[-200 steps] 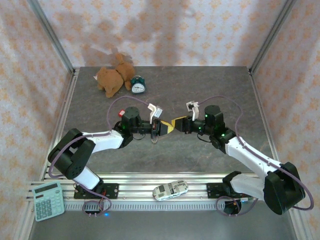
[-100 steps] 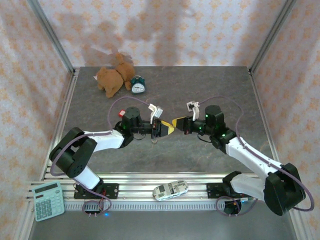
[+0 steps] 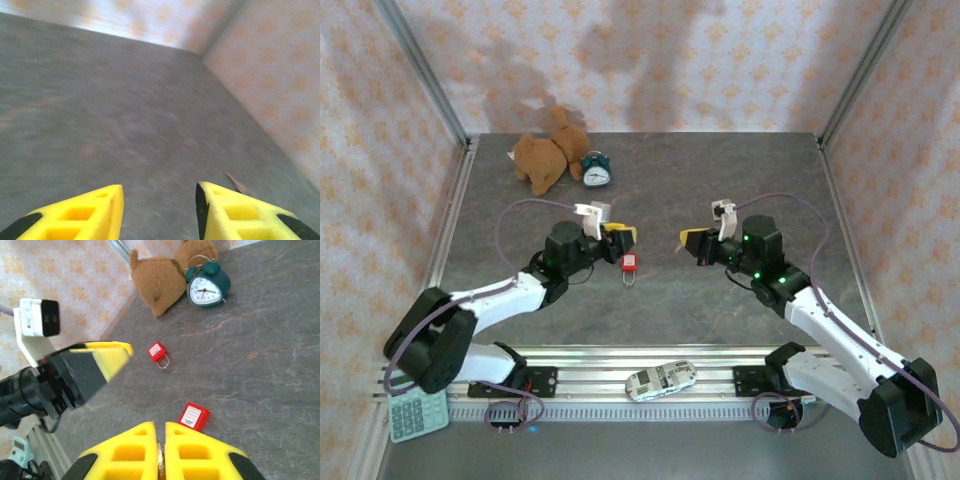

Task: Unlock with the key

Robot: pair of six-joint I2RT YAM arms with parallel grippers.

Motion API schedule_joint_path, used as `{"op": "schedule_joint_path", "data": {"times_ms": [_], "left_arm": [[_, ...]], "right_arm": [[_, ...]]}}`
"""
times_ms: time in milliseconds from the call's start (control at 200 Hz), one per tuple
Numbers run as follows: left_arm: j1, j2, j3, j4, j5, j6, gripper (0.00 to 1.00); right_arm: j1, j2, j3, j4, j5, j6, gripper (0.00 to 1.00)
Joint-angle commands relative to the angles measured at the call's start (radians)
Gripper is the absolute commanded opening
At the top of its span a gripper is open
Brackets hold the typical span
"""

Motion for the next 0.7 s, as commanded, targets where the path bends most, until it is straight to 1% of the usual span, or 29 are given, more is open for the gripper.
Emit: {"op": "schedule_joint_path", "data": {"times_ms": [0, 45, 100, 130, 190, 240, 285, 320, 390, 415, 450, 506, 536, 596, 691], "left_arm": [[0.007, -0.062, 0.053, -0.237, -0.425, -0.175, 0.49], [0.008, -0.086, 0.037, -0.232, -0.445, -0.172, 0.58], [0.009, -0.102, 0.001, -0.162, -0.411, -0.119, 0.71], [0.009, -0.107, -0.016, -0.132, -0.389, -0.077, 0.74], [0.008, -0.106, -0.047, -0.088, -0.374, -0.056, 0.72], [0.009, -0.101, -0.038, -0.130, -0.379, -0.067, 0.71], [0.006, -0.093, -0.005, -0.229, -0.378, -0.084, 0.69], [0.007, -0.075, 0.031, -0.323, -0.381, -0.104, 0.65], [0.006, -0.037, 0.124, -0.551, -0.373, -0.193, 0.51], [0.005, -0.024, 0.157, -0.641, -0.369, -0.228, 0.49], [-0.005, -0.012, 0.196, -0.734, -0.366, -0.258, 0.49], [-0.038, -0.010, 0.212, -0.814, -0.391, -0.290, 0.53], [-0.061, -0.013, 0.211, -0.838, -0.420, -0.305, 0.55], [-0.108, -0.013, 0.218, -0.877, -0.455, -0.333, 0.56], [-0.178, 0.043, 0.278, -0.954, -0.460, -0.360, 0.59]], "right_arm": [[0.003, -0.018, -0.010, -0.010, 0.055, -0.011, 0.08], [0.004, -0.018, -0.012, -0.011, 0.056, -0.011, 0.08], [0.003, -0.020, -0.015, -0.008, 0.057, -0.009, 0.08], [0.004, -0.021, -0.015, -0.008, 0.058, -0.008, 0.08], [0.004, -0.023, -0.016, -0.013, 0.064, -0.010, 0.08], [0.004, -0.027, -0.016, -0.019, 0.072, -0.011, 0.08], [0.004, -0.030, -0.016, -0.022, 0.076, -0.014, 0.08], [0.004, -0.033, -0.016, -0.025, 0.079, -0.015, 0.08], [0.008, -0.041, -0.020, -0.022, 0.083, -0.015, 0.07], [0.009, -0.044, -0.020, -0.026, 0.084, -0.015, 0.07], [0.011, -0.047, -0.020, -0.027, 0.088, -0.014, 0.07], [0.012, -0.051, -0.023, -0.025, 0.095, -0.011, 0.07], [0.013, -0.051, -0.024, -0.022, 0.098, -0.010, 0.07], [0.014, -0.052, -0.029, -0.011, 0.105, -0.007, 0.07], [0.014, -0.055, -0.042, 0.014, 0.140, 0.000, 0.07]]}}
